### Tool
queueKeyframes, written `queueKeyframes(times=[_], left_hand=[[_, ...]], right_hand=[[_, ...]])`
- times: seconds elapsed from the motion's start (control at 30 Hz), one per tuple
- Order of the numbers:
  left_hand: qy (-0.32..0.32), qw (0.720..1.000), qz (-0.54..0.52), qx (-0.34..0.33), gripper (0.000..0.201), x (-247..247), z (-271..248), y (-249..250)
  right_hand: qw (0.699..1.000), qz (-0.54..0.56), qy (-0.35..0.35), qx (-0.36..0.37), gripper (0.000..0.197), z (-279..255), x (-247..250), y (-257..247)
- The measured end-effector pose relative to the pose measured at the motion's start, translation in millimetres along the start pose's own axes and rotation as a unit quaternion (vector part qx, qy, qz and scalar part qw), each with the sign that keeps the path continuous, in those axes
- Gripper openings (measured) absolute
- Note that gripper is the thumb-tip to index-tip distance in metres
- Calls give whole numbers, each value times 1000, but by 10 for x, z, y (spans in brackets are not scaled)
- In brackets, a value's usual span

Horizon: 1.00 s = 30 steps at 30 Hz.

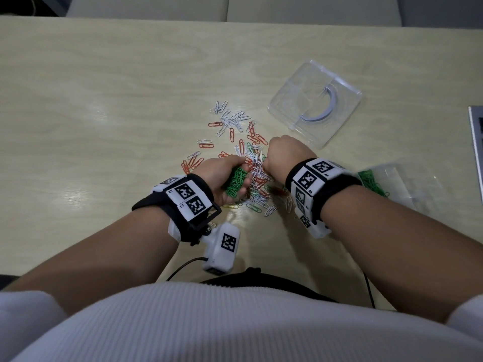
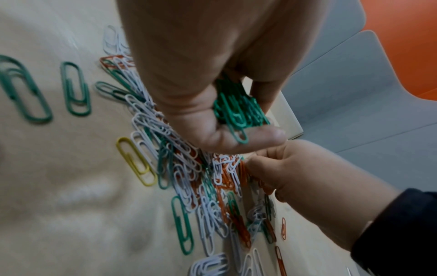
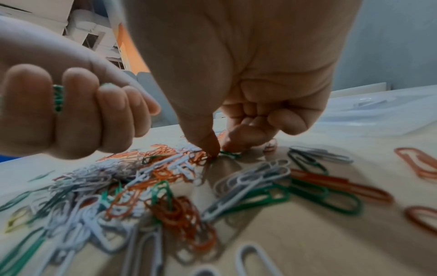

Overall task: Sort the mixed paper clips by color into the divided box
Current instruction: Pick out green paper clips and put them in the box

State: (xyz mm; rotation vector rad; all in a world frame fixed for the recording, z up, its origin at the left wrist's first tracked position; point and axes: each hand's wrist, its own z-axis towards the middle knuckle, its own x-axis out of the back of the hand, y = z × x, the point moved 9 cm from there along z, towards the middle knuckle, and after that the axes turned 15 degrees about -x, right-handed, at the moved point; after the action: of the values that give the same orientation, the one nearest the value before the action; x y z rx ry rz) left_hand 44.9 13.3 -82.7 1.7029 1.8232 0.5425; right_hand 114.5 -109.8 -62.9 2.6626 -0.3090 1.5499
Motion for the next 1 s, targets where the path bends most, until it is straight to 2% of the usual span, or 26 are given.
queueKeyframes(times=[0.13, 0.27, 0.33, 0.4, 0.43, 0.5, 0.57, 0.63, 0.7, 0.77, 0.83, 1.0], left_hand=[[-1, 1000, 2, -4, 32, -13, 1, 18], [0, 1000, 0, -9, 31, -9, 19, 18], [4, 1000, -5, -6, 29, -2, 24, 13], [15, 1000, -7, -7, 23, 14, 26, 16], [22, 1000, -8, -8, 19, 22, 26, 22], [27, 1000, -7, -9, 14, 22, 26, 28], [17, 1000, -11, -3, 17, -1, 16, 22], [0, 1000, -23, 4, 25, -26, 6, 21], [-6, 999, -33, 5, 30, -20, 1, 26], [-3, 999, -32, 5, 31, -3, -6, 26], [-2, 1000, -29, 5, 31, 7, -16, 31], [2, 1000, -16, 4, 33, 42, -12, 34]], right_hand=[[999, -26, -8, -15, 25, -61, 6, 59], [1000, -9, -20, -2, 17, -111, 9, 89], [996, 83, -9, 37, 15, -187, 93, 6], [974, 208, -5, 93, 10, -331, 252, -130], [964, 237, -20, 120, 7, -402, 289, -210], [961, 215, -63, 159, 1, -510, 260, -352], [962, 217, -53, 154, 6, -478, 249, -342], [959, 266, -6, 95, 11, -330, 298, -180], [974, 224, 32, 18, 18, -176, 270, 10], [995, 90, 28, -19, 26, -87, 145, 100], [1000, 16, 20, -5, 21, -74, 61, 76], [1000, 7, -11, -6, 10, -76, 5, 19]])
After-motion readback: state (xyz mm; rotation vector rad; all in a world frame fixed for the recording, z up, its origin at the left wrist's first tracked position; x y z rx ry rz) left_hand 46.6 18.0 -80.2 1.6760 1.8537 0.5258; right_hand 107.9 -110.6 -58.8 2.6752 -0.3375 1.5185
